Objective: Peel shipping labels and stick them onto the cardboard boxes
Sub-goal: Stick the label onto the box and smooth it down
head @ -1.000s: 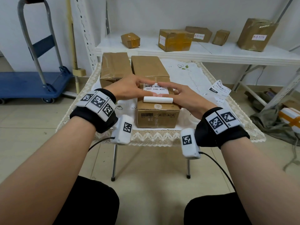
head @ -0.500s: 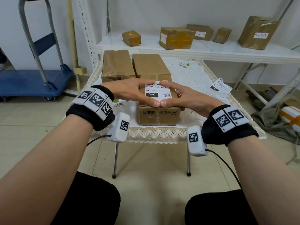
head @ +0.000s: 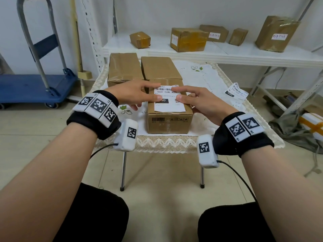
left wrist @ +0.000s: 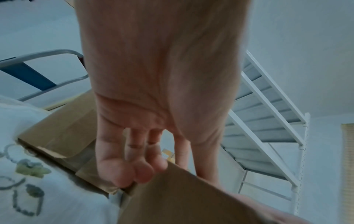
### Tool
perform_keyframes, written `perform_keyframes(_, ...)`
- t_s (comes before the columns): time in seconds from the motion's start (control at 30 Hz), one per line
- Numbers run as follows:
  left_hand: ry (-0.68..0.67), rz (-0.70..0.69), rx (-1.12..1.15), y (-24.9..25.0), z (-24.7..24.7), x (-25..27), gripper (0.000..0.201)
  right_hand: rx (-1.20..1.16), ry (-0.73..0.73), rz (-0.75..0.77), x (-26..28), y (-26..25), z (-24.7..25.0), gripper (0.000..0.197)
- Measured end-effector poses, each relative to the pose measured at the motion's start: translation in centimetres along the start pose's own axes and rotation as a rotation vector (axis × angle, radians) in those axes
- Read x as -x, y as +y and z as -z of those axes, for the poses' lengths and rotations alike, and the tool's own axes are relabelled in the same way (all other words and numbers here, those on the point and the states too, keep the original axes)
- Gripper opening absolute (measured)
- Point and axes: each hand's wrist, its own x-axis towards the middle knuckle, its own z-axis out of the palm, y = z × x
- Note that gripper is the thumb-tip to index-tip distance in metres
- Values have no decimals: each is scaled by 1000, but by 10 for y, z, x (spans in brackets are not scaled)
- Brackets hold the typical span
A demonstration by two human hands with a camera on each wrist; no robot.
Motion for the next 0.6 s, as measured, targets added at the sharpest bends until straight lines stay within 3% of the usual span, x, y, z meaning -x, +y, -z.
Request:
perform_keyframes(0.07, 30, 0, 27, 0, -4, -2, 66, 23, 45, 1, -2, 0, -2, 34)
perform_keyframes(0.3, 51, 49, 119, 2, -11, 1, 82, -2, 66, -51, 1, -6, -9, 40)
perform_keyframes(0.43, 58, 92, 280, 4, -14, 1, 54, -61, 63, -39, 3, -8, -15, 45)
perform_keyframes(0.6, 39, 65, 302, 10, -16, 9, 18, -156, 72, -53, 9, -13, -14, 71)
